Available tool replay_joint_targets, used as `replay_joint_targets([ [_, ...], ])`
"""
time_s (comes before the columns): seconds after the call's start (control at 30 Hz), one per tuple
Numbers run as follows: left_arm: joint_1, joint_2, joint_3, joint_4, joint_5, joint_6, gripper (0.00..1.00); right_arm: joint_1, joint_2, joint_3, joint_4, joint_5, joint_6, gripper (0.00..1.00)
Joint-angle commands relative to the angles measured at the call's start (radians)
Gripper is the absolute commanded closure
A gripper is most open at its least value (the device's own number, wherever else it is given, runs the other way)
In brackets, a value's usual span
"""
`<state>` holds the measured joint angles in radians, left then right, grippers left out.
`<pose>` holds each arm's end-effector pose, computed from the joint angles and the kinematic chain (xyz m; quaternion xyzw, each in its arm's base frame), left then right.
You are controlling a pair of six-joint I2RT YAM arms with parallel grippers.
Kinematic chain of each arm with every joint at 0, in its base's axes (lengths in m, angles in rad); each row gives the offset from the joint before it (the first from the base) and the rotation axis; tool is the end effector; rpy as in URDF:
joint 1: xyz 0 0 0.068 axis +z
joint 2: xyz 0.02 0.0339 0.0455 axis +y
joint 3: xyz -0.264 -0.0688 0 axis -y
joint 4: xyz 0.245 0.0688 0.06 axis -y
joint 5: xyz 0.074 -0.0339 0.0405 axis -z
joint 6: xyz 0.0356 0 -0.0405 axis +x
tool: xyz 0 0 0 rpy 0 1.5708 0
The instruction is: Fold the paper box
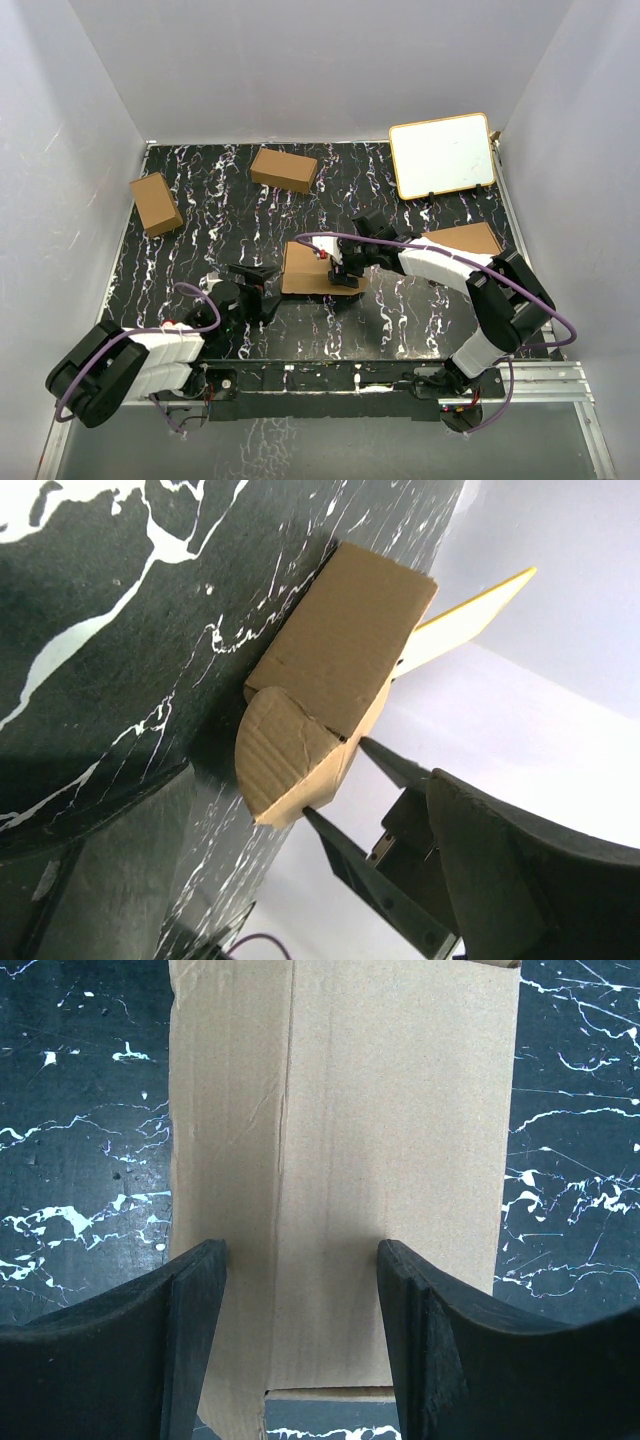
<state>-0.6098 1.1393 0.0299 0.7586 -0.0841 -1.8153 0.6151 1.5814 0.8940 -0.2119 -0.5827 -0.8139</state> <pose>0.1453 -0.0979 0.1230 -0.4841 0.6610 -0.5239 0.2330 0.2458 0.1976 0.1872 -0.6641 0.6212 0.2385 0.3409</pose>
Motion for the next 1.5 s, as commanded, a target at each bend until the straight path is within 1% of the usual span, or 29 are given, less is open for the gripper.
replay_joint_targets([
  [0.0, -0.029, 0.001, 0.009, -0.001, -0.111, -0.109, 0.04, 0.0, 0.028, 0.022, -0.015, -0.005, -0.005, 0.36],
  [0.3, -0.053, 0.14, 0.034, 0.127, -0.083, -0.158, 0.06, -0.001, 0.025, 0.021, -0.017, -0.005, -0.002, 0.36],
  [0.57, -0.077, 0.148, 0.049, 0.115, -0.109, -0.17, 0.06, -0.001, 0.03, 0.021, -0.014, -0.007, -0.001, 0.36],
  [0.6, -0.077, 0.151, 0.048, 0.117, -0.117, -0.17, 0.08, 0.0, 0.031, 0.022, -0.015, -0.005, -0.002, 0.36],
  [0.63, -0.077, 0.154, 0.046, 0.12, -0.127, -0.17, 0.12, 0.0, 0.031, 0.019, -0.014, -0.003, -0.002, 0.36],
  [0.73, -0.078, 0.145, 0.028, 0.117, -0.163, -0.166, 0.18, 0.0, 0.036, 0.015, -0.011, 0.005, -0.002, 0.36],
  [0.87, -0.077, 0.085, 0.013, 0.039, -0.208, -0.146, 0.25, 0.0, 0.044, 0.015, -0.011, 0.008, -0.004, 0.36],
  [0.9, -0.077, 0.063, 0.013, 0.011, -0.222, -0.137, 0.3, 0.0, 0.046, 0.016, -0.011, 0.008, -0.004, 0.36],
  [0.93, -0.077, 0.038, 0.015, -0.024, -0.237, -0.124, 0.38, -0.001, 0.047, 0.015, -0.011, 0.009, -0.003, 0.36],
  [1.03, -0.077, -0.026, 0.027, -0.121, -0.275, -0.099, 0.41, 0.0, 0.048, 0.015, -0.012, 0.009, -0.003, 0.36],
  [1.2, -0.078, -0.051, 0.016, -0.102, -0.292, -0.078, 0.47, 0.0, 0.049, 0.016, -0.014, 0.007, -0.002, 0.36],
  [1.33, -0.078, -0.062, 0.033, -0.1, -0.286, -0.003, 0.45, -0.001, 0.051, 0.016, -0.014, 0.006, 0.001, 0.36],
  [1.47, -0.077, -0.114, 0.068, -0.195, -0.287, 0.119, 0.4, 0.0, 0.043, 0.021, -0.014, -0.001, 0.015, 0.36],
])
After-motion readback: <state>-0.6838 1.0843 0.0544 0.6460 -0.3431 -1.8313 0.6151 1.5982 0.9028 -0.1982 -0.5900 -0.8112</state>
